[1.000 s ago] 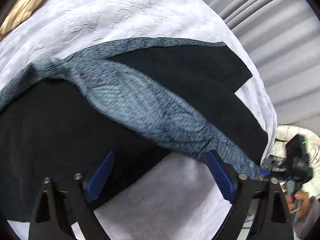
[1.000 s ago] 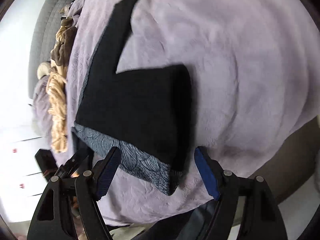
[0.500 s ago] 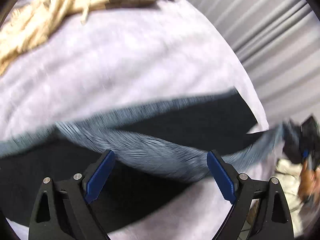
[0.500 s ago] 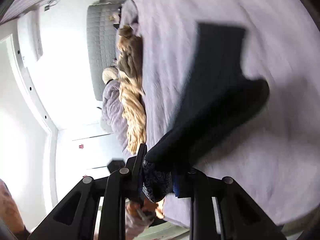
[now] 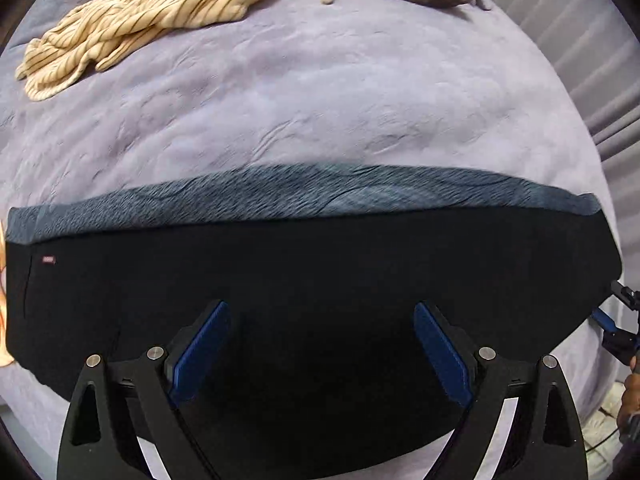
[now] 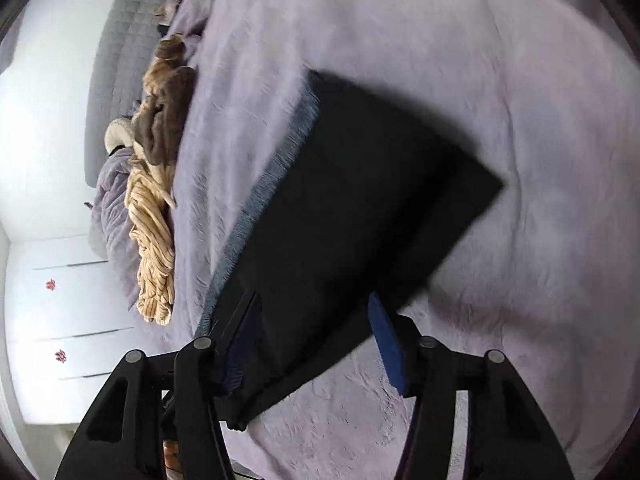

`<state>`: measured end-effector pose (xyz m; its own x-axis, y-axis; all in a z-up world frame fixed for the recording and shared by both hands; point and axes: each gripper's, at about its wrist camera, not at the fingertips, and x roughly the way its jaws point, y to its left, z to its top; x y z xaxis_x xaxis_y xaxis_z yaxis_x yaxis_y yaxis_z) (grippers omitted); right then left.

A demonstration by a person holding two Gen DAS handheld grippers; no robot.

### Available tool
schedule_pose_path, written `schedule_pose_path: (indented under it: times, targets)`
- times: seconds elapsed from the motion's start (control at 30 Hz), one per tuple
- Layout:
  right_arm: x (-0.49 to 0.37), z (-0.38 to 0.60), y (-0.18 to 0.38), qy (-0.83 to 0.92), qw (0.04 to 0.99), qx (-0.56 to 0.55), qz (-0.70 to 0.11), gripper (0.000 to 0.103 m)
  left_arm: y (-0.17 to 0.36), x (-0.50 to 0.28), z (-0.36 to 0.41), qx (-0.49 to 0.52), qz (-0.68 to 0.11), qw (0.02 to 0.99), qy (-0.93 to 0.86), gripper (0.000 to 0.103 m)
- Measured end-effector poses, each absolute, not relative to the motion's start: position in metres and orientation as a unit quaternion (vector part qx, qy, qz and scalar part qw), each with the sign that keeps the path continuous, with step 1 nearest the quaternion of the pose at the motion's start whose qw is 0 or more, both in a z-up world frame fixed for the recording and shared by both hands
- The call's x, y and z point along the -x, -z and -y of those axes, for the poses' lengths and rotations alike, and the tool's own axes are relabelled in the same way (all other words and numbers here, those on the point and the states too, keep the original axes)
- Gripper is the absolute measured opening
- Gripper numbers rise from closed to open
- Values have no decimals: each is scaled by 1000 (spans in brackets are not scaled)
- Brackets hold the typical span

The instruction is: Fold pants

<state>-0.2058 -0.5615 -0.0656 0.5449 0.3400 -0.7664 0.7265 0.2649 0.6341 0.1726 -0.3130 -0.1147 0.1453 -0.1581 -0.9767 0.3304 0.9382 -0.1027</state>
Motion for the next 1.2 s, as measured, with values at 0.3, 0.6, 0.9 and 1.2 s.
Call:
schedule_pose_path:
  times: [0.3, 0.6, 0.9, 1.2]
  targets:
    - [204, 546, 76, 142, 665, -567, -466, 8, 140, -143, 287, -120, -658, 729, 149, 93]
    - [218, 535, 42, 160, 693, -485, -509, 30, 108, -137, 297, -105, -635, 743, 185, 93]
    - [124, 561, 55, 189, 731, -327, -568, 29, 151, -160, 388, -146, -608, 759, 184, 93]
    - [109, 575, 42, 195, 745, -347, -535, 34, 114, -164, 257, -120, -609, 779, 91, 93]
